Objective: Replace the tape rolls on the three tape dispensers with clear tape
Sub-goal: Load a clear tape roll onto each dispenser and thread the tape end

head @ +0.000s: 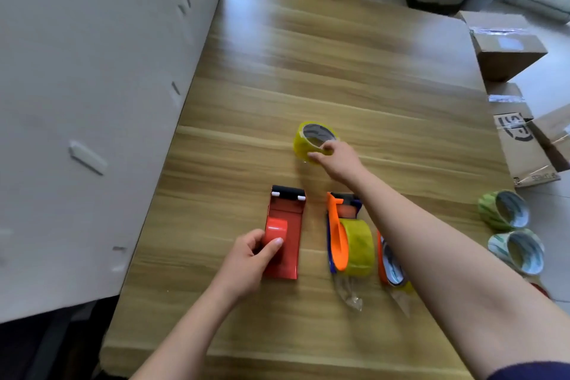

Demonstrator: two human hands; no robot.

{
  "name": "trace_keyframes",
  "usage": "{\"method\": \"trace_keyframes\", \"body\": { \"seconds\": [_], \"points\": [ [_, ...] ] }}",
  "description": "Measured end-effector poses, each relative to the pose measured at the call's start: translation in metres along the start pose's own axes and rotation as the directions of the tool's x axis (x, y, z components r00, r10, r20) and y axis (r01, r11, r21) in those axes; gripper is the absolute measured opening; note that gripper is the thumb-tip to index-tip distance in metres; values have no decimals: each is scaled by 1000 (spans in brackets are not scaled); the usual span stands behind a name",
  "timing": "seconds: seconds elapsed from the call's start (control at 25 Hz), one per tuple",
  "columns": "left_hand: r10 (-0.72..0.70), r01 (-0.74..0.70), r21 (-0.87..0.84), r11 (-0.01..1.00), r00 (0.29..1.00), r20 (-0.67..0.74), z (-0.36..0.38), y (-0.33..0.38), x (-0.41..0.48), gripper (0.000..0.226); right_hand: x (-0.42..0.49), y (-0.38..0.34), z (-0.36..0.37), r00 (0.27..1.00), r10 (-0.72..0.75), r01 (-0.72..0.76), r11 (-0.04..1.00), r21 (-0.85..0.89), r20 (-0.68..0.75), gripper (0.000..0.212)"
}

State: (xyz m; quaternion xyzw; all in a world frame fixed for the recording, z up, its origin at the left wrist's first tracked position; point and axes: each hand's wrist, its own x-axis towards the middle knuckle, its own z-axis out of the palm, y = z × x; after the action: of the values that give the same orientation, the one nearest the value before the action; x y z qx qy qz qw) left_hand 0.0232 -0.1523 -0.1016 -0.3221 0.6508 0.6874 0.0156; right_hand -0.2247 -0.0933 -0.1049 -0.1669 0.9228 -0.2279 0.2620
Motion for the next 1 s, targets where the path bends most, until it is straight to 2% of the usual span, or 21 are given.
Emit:
{"method": "trace_keyframes", "body": {
  "seconds": [0.04,0.08,0.12,0.24,0.4,0.48,0.56,0.72,0.84,0.92,1.0],
  "points": [
    [-18,18,-20,1000,1000,-1,0,3,-2,16,-10,-5,-6,999,36,-41,971,235,23,24],
    [-34,34,-35,999,999,-2,-1,7,-3,14,-21,-11,-13,994,77,-106,888,447,83,22],
    [-48,48,-52,998,999,-2,-2,12,-4,14,-34,-17,-23,982,97,-174,796,580,161,20],
    [-116,113,-153,982,993,-12,-3,31,-7,17,-72,-28,-51,946,107,-303,630,715,306,16],
    [-147,136,-292,947,989,-16,-3,58,-20,17,-122,-30,-65,925,57,-369,377,850,376,4],
    [-144,119,-357,927,989,-44,-6,68,-30,16,-148,-29,-60,924,24,-373,287,882,382,3],
    [-140,97,-420,902,988,-72,-11,75,-40,16,-172,-28,-50,930,13,-358,260,897,368,3],
    [-81,50,-472,880,996,-45,-13,92,-51,17,-205,-33,-29,948,-9,-303,287,908,319,7],
    [-74,57,-493,868,997,-15,-9,100,-58,16,-218,-35,-21,945,-27,-306,279,910,325,26],
    [-77,63,-491,869,997,-9,-8,100,-62,15,-221,-35,-17,943,14,-322,290,901,333,40],
    [-77,67,-483,873,997,-1,-8,101,-64,15,-223,-34,-15,934,61,-355,270,895,352,45]
  ]
}}
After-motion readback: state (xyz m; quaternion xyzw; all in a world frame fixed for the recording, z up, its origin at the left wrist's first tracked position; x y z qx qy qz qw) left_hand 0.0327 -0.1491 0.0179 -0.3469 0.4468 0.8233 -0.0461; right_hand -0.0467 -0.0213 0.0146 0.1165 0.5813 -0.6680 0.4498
